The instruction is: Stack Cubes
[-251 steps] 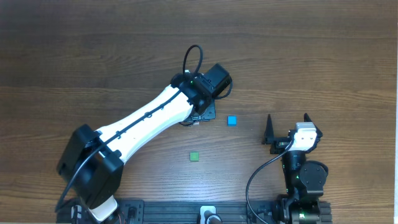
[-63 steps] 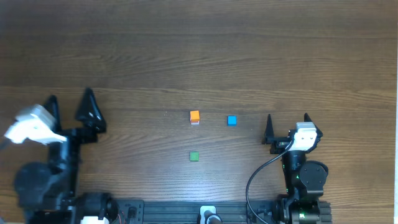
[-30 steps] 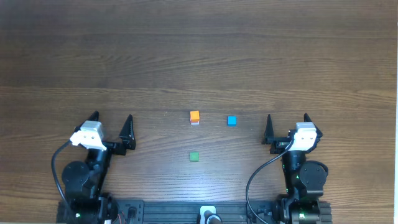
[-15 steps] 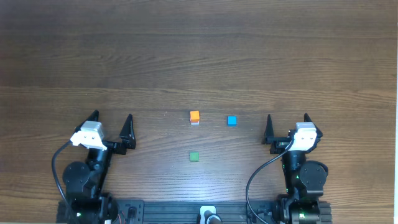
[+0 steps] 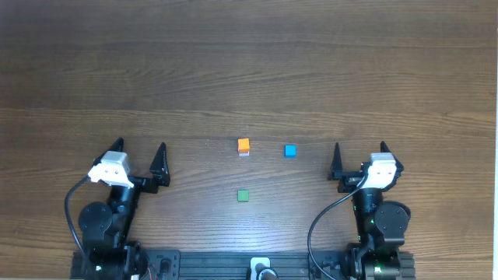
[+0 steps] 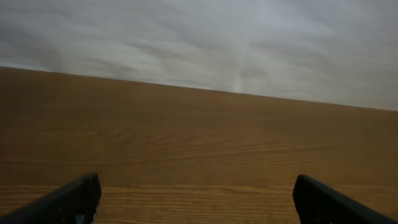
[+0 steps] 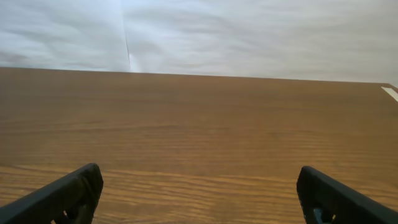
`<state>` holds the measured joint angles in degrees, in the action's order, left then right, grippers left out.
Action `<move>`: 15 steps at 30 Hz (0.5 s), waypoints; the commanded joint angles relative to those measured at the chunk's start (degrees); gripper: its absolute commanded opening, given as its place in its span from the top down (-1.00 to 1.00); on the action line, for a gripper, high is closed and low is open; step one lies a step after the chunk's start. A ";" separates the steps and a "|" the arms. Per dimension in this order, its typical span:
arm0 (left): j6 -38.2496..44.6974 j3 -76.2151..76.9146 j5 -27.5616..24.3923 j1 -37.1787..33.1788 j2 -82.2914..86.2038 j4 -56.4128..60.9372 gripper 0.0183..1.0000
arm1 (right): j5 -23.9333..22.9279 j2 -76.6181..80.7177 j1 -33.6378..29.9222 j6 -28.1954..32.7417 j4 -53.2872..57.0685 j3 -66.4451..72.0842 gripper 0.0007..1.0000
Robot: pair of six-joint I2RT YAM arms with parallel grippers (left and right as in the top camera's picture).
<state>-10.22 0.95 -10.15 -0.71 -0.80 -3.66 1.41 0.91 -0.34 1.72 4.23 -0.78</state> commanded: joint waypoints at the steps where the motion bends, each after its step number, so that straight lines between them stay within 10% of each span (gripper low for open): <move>1: 0.81 -0.61 -0.72 0.28 0.42 0.28 -0.99 | 2.73 -0.42 -0.33 -1.64 -1.01 0.46 -0.98; 6: 0.81 -0.61 -0.72 0.28 0.42 0.28 -1.00 | 9.92 -0.42 -0.33 -7.67 -1.40 0.28 -0.99; 15: 0.81 -0.61 -0.72 0.28 0.42 0.28 -1.00 | 7.74 1.16 -0.42 -12.28 17.11 -14.05 -0.98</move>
<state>-10.22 0.95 -10.17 -0.71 -0.80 -3.62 8.54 1.23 -0.36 -7.73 20.38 -8.75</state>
